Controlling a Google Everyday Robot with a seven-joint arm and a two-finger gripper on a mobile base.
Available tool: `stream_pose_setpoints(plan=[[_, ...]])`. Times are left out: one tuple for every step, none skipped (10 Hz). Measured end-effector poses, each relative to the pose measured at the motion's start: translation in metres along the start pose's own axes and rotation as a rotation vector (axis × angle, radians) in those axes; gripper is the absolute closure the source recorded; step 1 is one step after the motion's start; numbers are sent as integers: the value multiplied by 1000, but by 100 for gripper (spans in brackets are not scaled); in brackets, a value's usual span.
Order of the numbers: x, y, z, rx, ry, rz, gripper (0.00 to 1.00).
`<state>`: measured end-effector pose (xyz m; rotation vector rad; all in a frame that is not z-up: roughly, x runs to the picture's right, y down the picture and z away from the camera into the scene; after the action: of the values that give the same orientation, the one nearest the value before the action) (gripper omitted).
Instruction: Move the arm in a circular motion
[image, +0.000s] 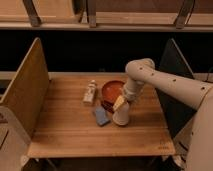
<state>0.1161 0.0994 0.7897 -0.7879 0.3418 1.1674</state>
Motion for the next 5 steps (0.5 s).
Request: stream_pose_setpoints(plan=[[0, 0, 0, 0, 0, 0, 20], [0, 0, 1, -1, 2, 0, 20], [0, 0, 1, -1, 1, 0, 20], [0, 0, 1, -1, 1, 0, 20], [0, 0, 1, 0, 1, 0, 20]])
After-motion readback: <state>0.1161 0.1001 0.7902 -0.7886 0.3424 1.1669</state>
